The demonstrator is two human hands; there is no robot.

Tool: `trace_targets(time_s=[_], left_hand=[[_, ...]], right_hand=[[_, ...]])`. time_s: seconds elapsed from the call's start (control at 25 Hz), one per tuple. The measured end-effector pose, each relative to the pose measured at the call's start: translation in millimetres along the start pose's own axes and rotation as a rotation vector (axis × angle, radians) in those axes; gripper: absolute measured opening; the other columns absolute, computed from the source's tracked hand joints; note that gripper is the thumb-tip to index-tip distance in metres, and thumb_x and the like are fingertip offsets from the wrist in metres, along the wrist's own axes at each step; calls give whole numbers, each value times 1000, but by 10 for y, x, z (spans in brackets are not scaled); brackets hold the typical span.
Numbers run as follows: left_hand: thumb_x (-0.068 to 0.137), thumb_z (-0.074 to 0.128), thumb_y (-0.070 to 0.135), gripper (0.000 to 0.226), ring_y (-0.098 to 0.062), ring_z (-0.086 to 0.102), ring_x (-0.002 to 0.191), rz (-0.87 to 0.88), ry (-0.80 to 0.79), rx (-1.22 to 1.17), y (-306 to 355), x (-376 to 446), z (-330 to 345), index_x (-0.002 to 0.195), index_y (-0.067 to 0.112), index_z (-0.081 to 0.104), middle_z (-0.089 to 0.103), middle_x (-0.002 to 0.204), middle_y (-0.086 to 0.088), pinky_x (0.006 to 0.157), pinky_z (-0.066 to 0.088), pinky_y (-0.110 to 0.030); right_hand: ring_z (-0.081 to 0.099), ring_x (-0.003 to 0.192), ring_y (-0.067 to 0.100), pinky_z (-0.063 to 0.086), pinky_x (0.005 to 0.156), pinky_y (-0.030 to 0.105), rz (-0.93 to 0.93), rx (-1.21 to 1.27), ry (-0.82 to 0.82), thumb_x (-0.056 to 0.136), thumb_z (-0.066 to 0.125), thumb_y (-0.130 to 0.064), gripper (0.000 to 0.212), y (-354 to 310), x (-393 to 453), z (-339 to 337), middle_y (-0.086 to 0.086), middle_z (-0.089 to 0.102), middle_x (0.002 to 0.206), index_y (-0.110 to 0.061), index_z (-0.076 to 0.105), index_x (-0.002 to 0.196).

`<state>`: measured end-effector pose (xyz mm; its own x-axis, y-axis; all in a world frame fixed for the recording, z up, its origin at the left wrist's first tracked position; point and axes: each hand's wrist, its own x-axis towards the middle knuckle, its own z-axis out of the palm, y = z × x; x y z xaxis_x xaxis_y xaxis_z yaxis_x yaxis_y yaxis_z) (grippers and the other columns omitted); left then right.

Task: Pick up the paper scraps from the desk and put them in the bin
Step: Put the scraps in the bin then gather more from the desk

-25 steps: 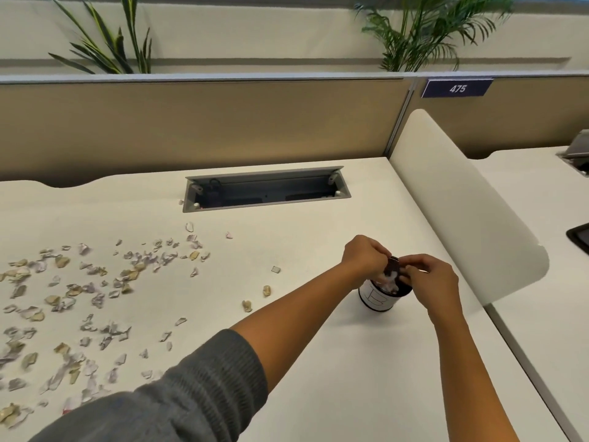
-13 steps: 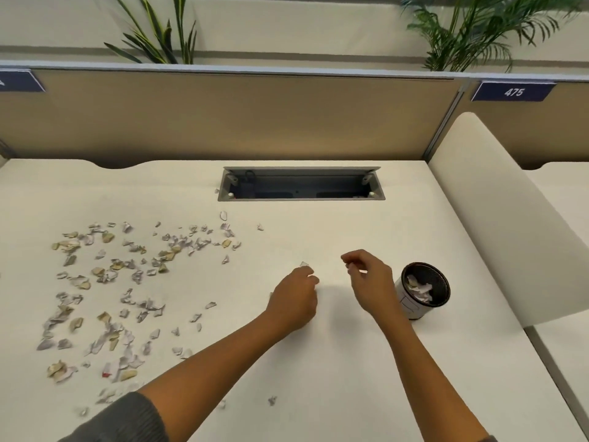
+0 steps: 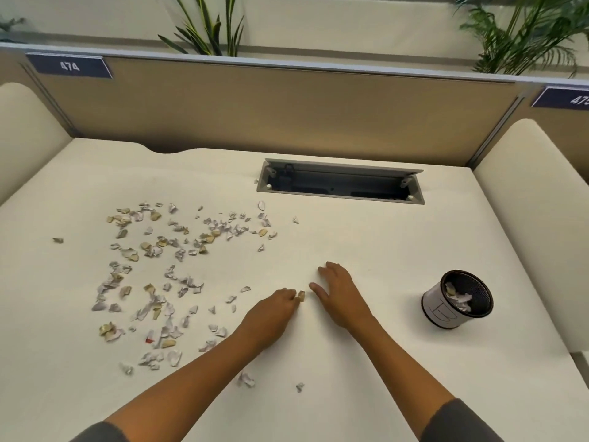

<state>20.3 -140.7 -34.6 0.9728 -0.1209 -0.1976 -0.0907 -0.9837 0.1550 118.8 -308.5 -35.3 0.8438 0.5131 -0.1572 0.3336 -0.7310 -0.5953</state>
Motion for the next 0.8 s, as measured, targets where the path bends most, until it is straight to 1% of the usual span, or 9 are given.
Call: trace_targets(time_s=[0.08,0.16,0.28,0.36,0.44,0.56,0.64,0.72,0.8], left_hand=[[99,40,4,36,-26,54,110,12,26,34,-25,-37,10,133,8,48,54,121,-8,79,53,-41],[97,42,3,26,-26,56,103,-13,59,10,-35,-65,9,118,8,58,58,110,-9,75,50,-37],[93,46,6,23,-24,62,90,-176,108,-228,-66,-59,-76,93,6,69,67,95,-9,72,48,-33],[83,58,5,19,-15,66,82,-338,162,-529,-142,-107,-143,85,10,76,73,86,-2,74,53,-23],[77,67,3,18,-9,69,78,-521,238,-931,-240,-208,-188,82,17,78,75,81,4,70,52,-12],[84,59,-8,22,-20,64,83,-722,278,-1713,-423,-362,-274,92,7,72,74,93,-9,78,54,-24],[87,46,-12,26,-17,55,74,-800,289,-2153,-574,-452,-343,100,1,65,69,96,-13,68,51,-22],[85,36,-11,29,-15,47,66,-854,319,-2396,-689,-540,-391,98,0,60,61,88,-13,55,45,-19],[84,30,-7,27,-15,40,61,-884,342,-2463,-763,-626,-407,89,1,56,50,78,-11,55,34,-20]], right_hand=[[32,143,22,27,115,28,-85,-100,-1,101,52,-33,48,-58,-107,125,7,39,153,-10,48,143],[45,129,23,41,102,31,-137,-163,23,101,50,-20,33,-137,-172,222,5,52,140,-10,57,131],[53,102,20,48,81,34,-127,-192,45,98,43,-7,23,-289,-219,292,1,58,114,-11,62,111],[53,95,21,47,78,35,-101,-155,45,96,43,-5,20,-387,-220,336,2,58,107,-10,61,105],[54,92,23,46,76,34,-59,-88,62,97,43,-6,17,-483,-214,371,3,57,102,-10,59,101],[54,93,25,45,79,35,-39,-42,81,102,40,-13,19,-627,-190,416,6,54,104,-8,57,107],[52,97,24,45,83,33,-48,-45,45,103,43,-21,20,-739,-207,485,5,51,109,-9,56,110],[50,96,22,45,82,32,-64,-96,-9,100,47,-21,17,-834,-250,583,3,48,113,-10,53,112],[50,90,21,44,76,31,-67,-139,-47,97,44,-10,15,-918,-274,674,5,52,111,-9,54,108]])
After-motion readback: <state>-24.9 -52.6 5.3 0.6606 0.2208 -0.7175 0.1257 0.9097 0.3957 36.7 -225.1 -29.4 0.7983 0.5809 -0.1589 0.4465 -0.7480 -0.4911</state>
